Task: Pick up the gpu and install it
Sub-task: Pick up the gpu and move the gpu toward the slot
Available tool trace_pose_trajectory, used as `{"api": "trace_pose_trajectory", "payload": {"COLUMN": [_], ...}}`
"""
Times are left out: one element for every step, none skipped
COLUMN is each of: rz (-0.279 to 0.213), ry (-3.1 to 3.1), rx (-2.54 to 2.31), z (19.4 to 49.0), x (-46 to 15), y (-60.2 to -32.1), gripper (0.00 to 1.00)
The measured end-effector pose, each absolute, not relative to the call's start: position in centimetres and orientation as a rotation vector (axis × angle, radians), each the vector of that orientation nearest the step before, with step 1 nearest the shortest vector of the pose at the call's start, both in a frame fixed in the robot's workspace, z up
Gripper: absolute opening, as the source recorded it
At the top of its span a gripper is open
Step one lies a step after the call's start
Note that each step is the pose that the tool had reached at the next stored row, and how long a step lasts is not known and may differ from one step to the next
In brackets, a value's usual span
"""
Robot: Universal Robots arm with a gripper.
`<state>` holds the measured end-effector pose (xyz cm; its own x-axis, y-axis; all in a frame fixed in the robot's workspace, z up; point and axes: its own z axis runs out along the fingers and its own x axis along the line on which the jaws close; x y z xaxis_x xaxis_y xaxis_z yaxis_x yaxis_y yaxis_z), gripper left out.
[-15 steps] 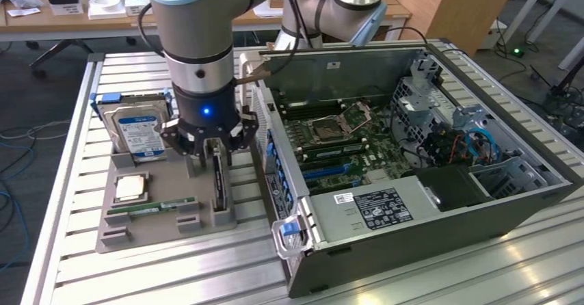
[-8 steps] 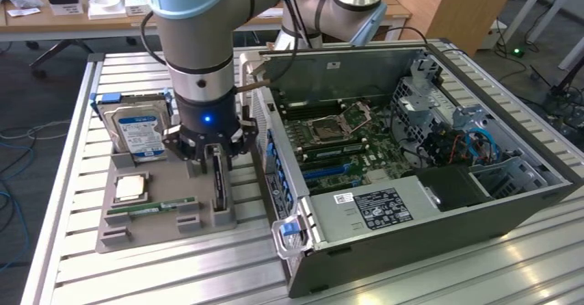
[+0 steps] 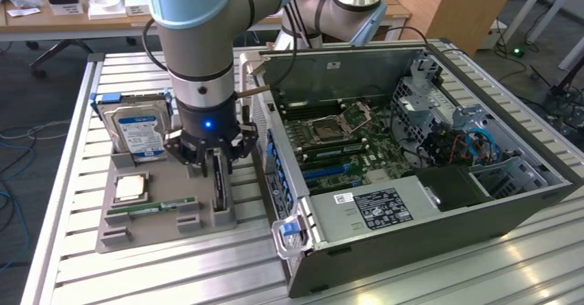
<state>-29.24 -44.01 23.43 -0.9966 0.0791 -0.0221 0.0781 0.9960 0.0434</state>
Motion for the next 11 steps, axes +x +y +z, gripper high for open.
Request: {"api": "trace_pose_trajectory", "payload": {"rz": [0.066,0.066,0.066,0.067,0.067,0.067,0.067,0.067,0.066,0.067,0.066], "ry": [3.115,3.115,3.115,3.114,3.114,3.114,3.114,3.115,3.115,3.115,3.115], "rx": [0.123,0.123,0.123,0.123,0.123,0.123,0.122,0.122,0.122,0.123,0.123], "z": [23.41,23.4,23.39,23.32,23.3,23.27,23.24,23.19,23.1,23.0,22.96], "x": [-29.23,-29.23,-29.23,-29.21,-29.21,-29.21,-29.21,-29.21,-29.21,-29.22,-29.22], "y": [-44.0,-44.01,-44.01,-43.96,-43.91,-43.87,-43.84,-43.84,-43.84,-43.84,-43.84], "gripper": [0.47,0.47,0.47,0.47,0.47,0.47,0.47,0.47,0.47,0.47,0.47]}}
